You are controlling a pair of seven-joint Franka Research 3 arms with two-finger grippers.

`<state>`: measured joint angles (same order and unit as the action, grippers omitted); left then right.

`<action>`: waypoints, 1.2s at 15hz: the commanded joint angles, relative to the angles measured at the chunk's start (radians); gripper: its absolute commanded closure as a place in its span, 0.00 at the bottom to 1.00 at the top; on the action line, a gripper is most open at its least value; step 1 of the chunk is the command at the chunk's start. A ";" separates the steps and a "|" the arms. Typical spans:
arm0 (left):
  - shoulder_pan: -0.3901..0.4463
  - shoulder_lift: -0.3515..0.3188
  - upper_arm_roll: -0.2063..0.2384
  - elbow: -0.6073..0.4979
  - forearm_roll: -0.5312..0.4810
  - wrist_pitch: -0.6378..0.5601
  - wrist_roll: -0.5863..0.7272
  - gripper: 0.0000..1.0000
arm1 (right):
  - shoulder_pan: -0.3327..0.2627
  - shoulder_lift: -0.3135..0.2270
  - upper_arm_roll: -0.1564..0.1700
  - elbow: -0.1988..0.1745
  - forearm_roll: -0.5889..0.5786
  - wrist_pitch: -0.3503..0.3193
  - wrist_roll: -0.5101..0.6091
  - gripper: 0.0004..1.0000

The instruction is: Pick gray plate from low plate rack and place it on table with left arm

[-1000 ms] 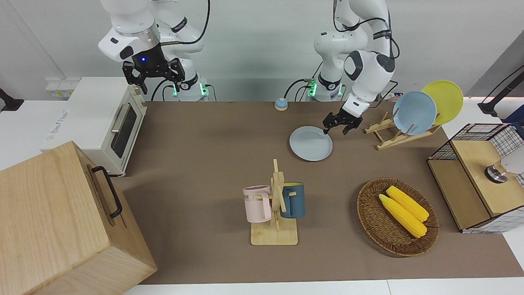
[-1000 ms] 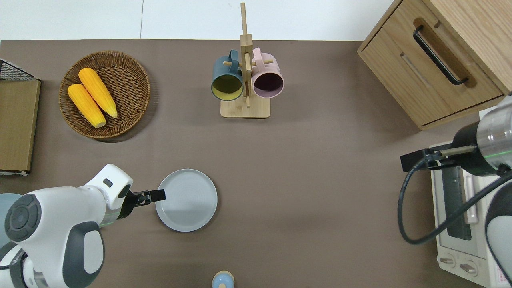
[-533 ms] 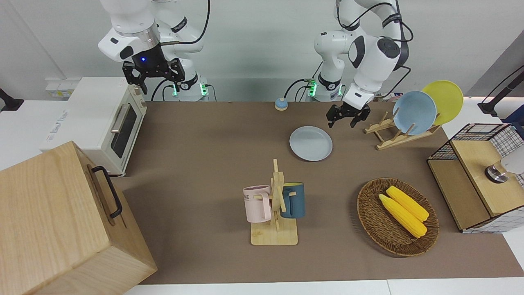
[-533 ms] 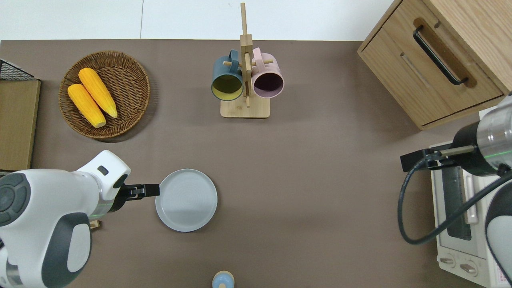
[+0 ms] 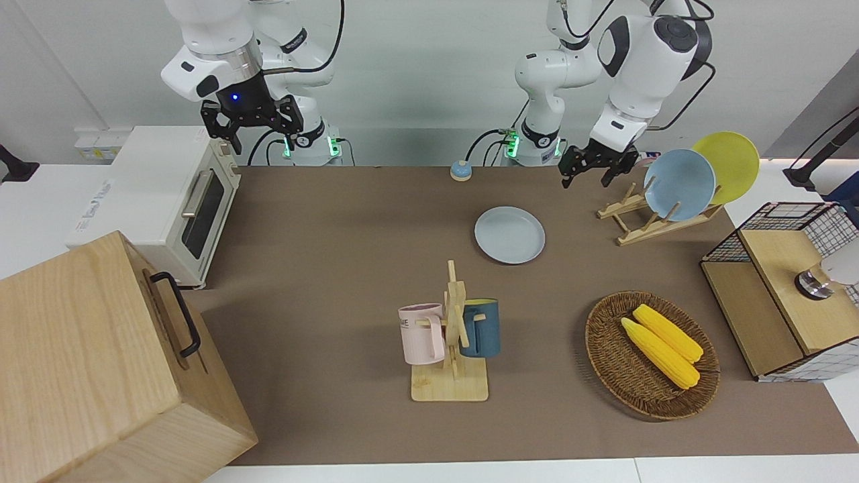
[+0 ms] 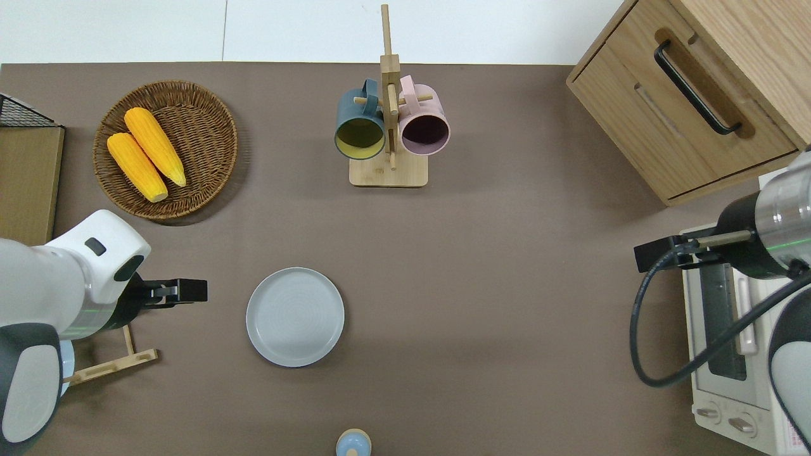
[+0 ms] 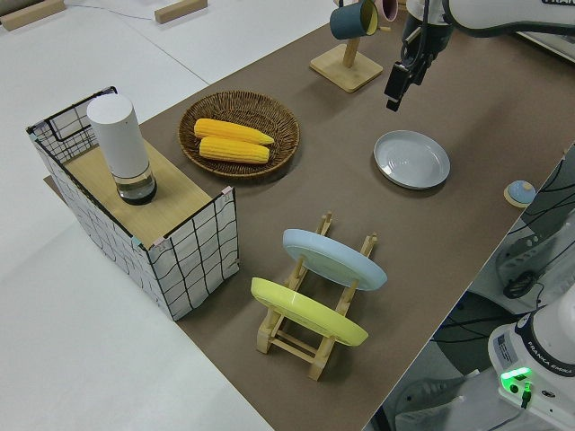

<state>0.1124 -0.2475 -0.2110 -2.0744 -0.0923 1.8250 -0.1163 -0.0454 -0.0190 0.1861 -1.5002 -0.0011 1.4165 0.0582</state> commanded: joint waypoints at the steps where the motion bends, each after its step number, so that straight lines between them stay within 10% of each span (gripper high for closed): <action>1: -0.003 0.016 -0.008 0.091 0.086 -0.130 -0.013 0.00 | -0.010 -0.002 0.006 0.006 0.010 -0.014 0.000 0.01; 18: -0.013 0.014 -0.008 0.166 0.059 -0.254 0.116 0.01 | -0.010 -0.002 0.006 0.006 0.010 -0.014 0.000 0.01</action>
<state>0.1090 -0.2464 -0.2238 -1.9309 -0.0367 1.5679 -0.0299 -0.0454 -0.0190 0.1861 -1.5002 -0.0011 1.4165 0.0582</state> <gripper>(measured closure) 0.004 0.009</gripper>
